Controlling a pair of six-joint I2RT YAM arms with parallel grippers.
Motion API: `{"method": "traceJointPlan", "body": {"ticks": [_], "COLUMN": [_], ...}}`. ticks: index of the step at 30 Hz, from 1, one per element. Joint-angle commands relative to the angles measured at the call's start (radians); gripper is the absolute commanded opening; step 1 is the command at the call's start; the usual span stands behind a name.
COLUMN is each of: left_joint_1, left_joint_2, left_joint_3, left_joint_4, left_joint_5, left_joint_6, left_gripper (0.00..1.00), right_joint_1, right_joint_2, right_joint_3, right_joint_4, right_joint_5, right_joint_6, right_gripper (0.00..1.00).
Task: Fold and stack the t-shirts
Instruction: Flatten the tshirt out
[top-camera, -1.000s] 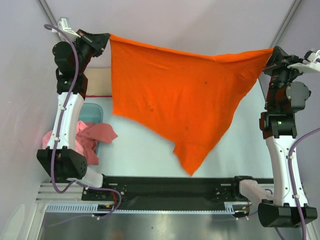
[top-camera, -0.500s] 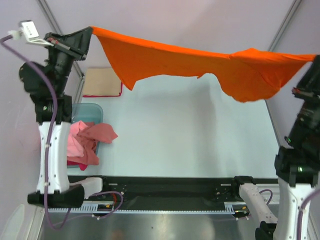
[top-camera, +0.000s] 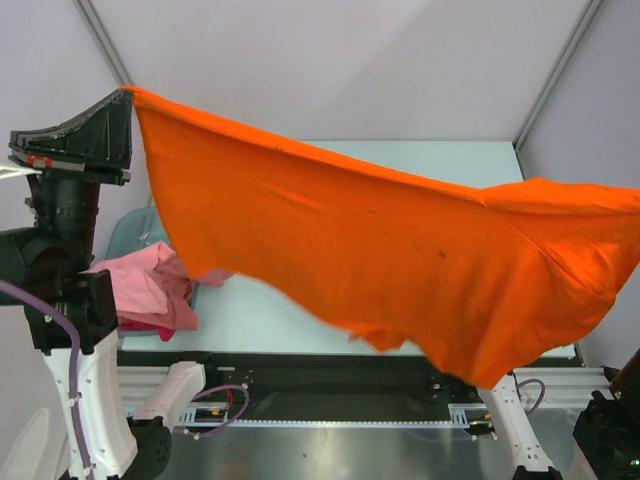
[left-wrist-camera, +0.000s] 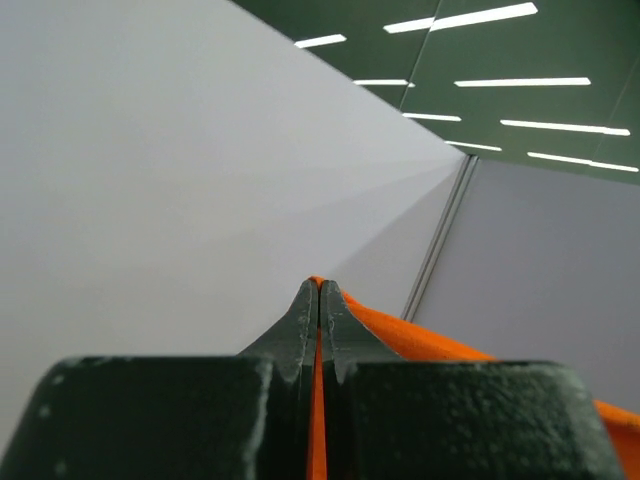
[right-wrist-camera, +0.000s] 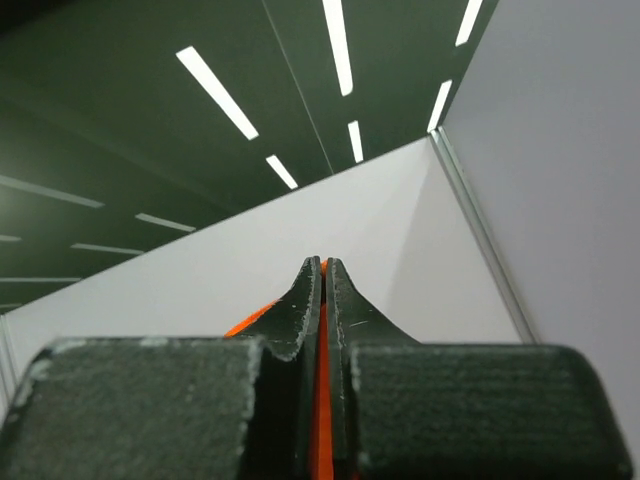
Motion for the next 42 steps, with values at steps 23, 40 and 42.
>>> {"method": "traceJointPlan", "body": {"ticks": [23,40,42], "left_joint_1": [-0.13,-0.125,-0.124], "left_joint_2": [1.075,1.427,1.43], "left_joint_3": [-0.273,0.11,0.116], "left_joint_4": [0.466,0.34,0.327], "left_joint_5": [0.067,-0.074,-0.074], "left_joint_6": [0.019,0.026,0.036], "left_gripper": [0.0,0.0,0.0], "right_joint_1": [-0.02,-0.052,-0.055], "right_joint_2": [0.485,1.037,1.079], "right_joint_3": [-0.922,-0.66,-0.626], "right_joint_4": [0.471,0.625,0.62], "right_joint_5": [0.117,-0.026,-0.039], "right_joint_6": [0.053,0.017,0.017], "right_gripper": [0.0,0.0,0.0]}}
